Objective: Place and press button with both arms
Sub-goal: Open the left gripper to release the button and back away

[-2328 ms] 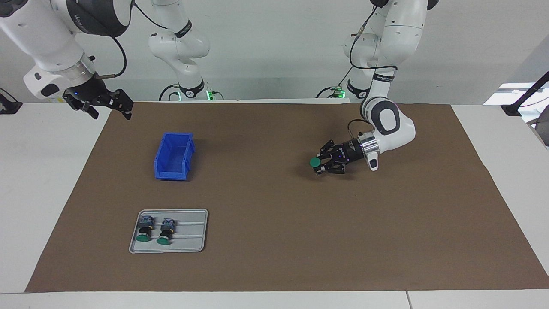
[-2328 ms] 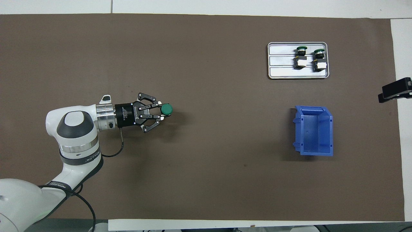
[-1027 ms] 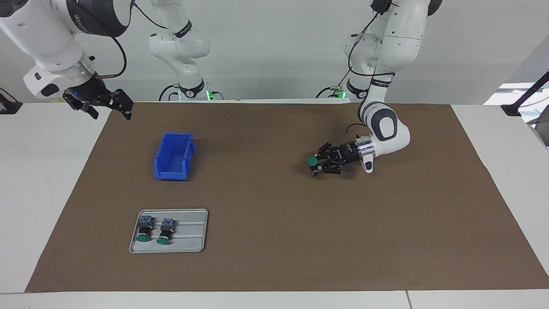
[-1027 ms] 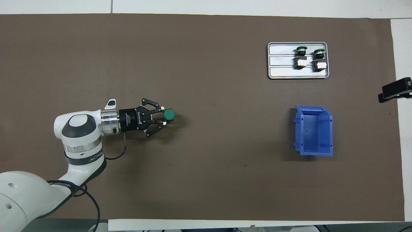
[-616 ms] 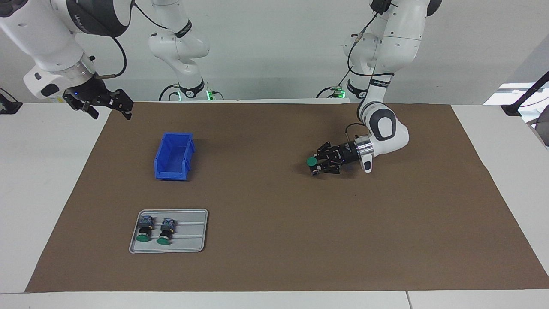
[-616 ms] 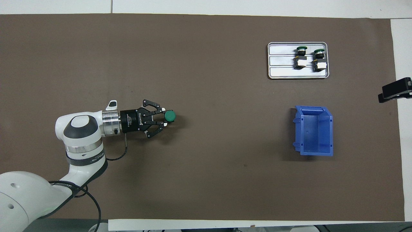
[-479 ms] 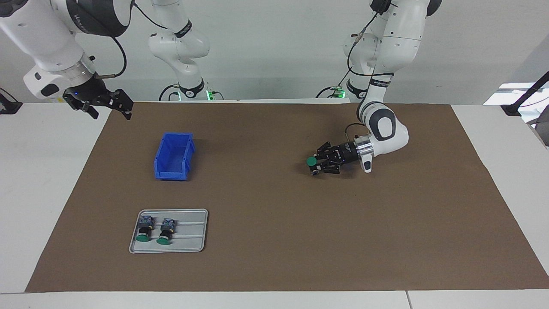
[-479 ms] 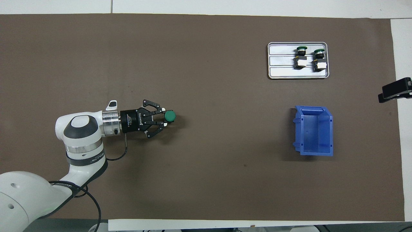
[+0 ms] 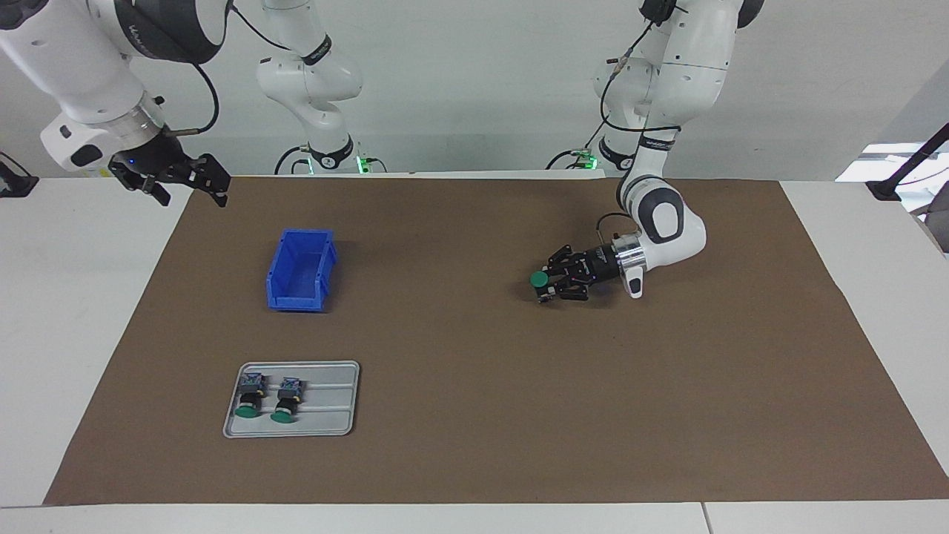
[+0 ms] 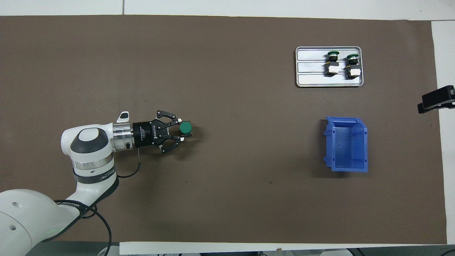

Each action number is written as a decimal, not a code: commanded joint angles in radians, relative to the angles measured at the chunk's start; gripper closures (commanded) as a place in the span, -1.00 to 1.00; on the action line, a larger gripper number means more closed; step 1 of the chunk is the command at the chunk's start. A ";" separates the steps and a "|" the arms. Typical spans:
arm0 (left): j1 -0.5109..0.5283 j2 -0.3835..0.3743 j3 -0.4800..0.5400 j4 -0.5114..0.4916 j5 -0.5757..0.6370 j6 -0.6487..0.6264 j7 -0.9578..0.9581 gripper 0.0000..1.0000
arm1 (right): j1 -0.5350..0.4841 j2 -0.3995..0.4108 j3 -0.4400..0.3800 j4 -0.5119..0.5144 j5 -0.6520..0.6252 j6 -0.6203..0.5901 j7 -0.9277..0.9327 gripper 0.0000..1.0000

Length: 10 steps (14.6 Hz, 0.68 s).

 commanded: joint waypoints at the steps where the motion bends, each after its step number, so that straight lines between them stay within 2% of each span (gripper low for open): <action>1: 0.006 -0.013 0.001 -0.025 -0.023 0.004 0.014 -0.18 | -0.003 -0.025 0.001 -0.027 0.001 -0.002 -0.017 -0.97; 2: 0.006 -0.013 0.001 -0.027 -0.023 0.004 0.011 -0.33 | -0.003 -0.025 0.000 -0.027 0.001 -0.002 -0.017 -0.97; 3: 0.006 -0.014 0.002 -0.028 -0.023 0.003 0.009 -0.99 | -0.003 -0.025 0.001 -0.027 0.001 -0.002 -0.017 -0.97; 10: 0.003 -0.062 0.008 -0.036 -0.015 0.046 0.000 -1.00 | -0.003 -0.025 0.001 -0.027 0.001 -0.002 -0.017 -0.97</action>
